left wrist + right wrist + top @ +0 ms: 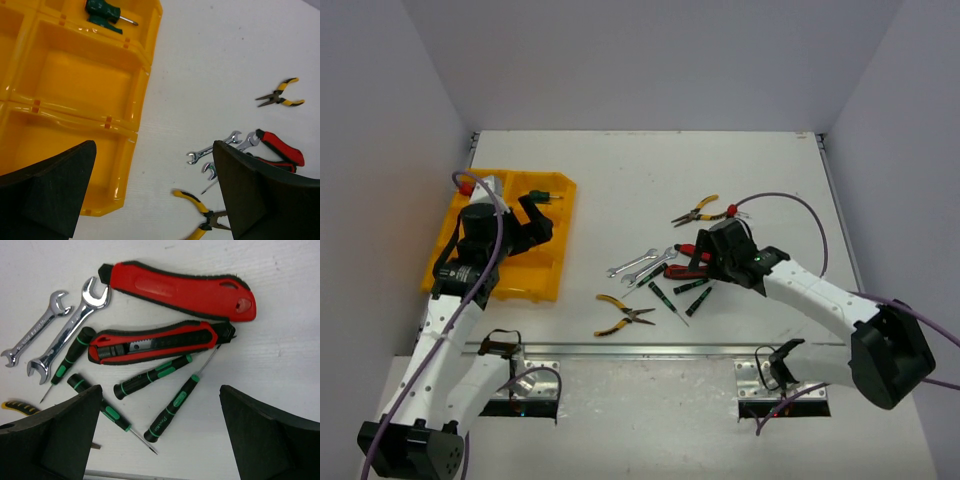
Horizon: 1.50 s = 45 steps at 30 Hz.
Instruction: Sort the tools into containers
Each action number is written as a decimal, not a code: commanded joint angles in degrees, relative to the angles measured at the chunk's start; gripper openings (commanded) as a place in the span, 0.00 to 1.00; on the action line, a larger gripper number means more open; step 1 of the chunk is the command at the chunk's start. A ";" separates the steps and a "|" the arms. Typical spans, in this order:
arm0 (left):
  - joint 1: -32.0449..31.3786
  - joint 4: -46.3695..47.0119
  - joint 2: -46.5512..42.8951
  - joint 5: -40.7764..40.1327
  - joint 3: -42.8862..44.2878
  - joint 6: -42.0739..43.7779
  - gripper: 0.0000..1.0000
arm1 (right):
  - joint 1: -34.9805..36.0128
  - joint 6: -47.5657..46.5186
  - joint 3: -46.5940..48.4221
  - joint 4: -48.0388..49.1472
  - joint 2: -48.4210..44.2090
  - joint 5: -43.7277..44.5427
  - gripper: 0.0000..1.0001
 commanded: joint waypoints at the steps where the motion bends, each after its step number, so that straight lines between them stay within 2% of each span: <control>1: -0.72 1.43 -0.59 0.46 -0.18 1.86 1.00 | 5.16 10.01 -4.09 -1.13 -2.19 8.93 0.96; 3: -1.25 1.42 -1.24 0.56 -0.55 1.90 1.00 | 6.87 12.24 -4.63 -1.29 -1.14 8.60 0.92; 6: -3.17 1.72 -2.61 -0.04 -0.89 1.85 1.00 | 10.08 16.21 -5.65 -3.50 0.20 13.30 0.85; 10: -5.39 1.98 -3.56 -0.53 -1.02 1.81 1.00 | 12.45 18.32 -8.39 -0.76 0.31 14.53 0.62; 20: -5.82 2.19 -4.97 -0.35 -1.20 1.99 1.00 | 13.60 18.89 -8.00 2.64 8.62 13.22 0.47; 23: -5.99 2.18 -4.83 -0.35 -1.20 1.99 1.00 | 13.60 19.81 -8.65 1.08 8.33 14.78 0.39; 30: -6.01 2.16 -4.79 -0.17 -1.11 2.08 1.00 | 13.60 22.90 -14.73 -0.76 1.20 16.55 0.37; 35: -6.01 2.24 -4.18 0.61 -1.12 2.17 1.00 | 13.25 21.61 -16.00 -0.45 0.95 15.81 0.43; 41: -6.01 2.25 -4.26 0.61 -1.20 2.08 1.00 | 13.24 21.51 -16.32 4.08 5.75 13.51 0.31; 43: -6.01 2.32 -4.18 0.61 -1.28 2.08 1.00 | 13.24 21.76 -16.62 6.03 7.22 12.50 0.22; 45: -6.01 2.26 -4.16 0.61 -1.21 2.16 1.00 | 13.24 21.44 -16.09 6.18 7.89 12.41 0.21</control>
